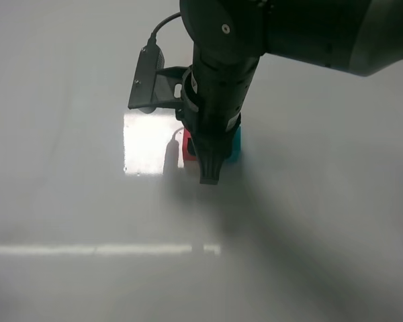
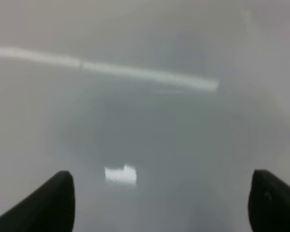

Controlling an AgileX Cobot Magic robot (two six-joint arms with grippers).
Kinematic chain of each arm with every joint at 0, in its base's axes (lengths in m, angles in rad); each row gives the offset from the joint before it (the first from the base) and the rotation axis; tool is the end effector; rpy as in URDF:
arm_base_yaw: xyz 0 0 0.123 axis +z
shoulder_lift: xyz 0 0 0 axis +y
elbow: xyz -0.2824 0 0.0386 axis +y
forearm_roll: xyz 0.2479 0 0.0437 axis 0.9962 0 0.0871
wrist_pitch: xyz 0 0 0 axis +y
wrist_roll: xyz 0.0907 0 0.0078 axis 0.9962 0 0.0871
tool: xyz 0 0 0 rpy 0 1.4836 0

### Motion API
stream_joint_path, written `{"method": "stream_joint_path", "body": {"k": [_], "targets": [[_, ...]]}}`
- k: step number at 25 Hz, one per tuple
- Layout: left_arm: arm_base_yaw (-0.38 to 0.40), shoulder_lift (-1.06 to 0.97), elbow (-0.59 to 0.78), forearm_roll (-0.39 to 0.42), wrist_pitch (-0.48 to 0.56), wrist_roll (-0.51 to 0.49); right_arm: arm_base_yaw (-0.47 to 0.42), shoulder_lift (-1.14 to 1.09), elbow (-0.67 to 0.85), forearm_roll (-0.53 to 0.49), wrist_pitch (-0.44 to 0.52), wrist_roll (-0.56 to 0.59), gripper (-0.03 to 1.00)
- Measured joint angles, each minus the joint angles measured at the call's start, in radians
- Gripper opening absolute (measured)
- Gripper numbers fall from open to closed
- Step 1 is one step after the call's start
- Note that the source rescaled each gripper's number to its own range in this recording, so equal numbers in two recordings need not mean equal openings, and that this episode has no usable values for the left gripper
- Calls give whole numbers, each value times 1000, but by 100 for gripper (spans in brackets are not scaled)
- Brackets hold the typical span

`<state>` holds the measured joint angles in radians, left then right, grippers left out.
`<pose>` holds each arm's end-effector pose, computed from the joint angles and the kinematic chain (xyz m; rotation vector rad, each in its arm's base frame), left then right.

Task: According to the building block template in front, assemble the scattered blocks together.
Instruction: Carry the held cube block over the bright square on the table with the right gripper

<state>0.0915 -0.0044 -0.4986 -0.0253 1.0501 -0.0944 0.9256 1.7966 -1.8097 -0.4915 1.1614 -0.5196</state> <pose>-0.0047 -0.0024 0.2776 -0.1874 2.0219 -0.0320 0.2669 0.2891 0.3668 -1.7327 1.8140 -0.4971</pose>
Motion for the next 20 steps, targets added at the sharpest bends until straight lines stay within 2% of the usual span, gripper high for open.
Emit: {"method": "stream_joint_path", "body": {"k": [20], "targets": [[0, 0, 0, 0, -1, 0, -1, 5, 0, 0, -21, 43, 1]]}}
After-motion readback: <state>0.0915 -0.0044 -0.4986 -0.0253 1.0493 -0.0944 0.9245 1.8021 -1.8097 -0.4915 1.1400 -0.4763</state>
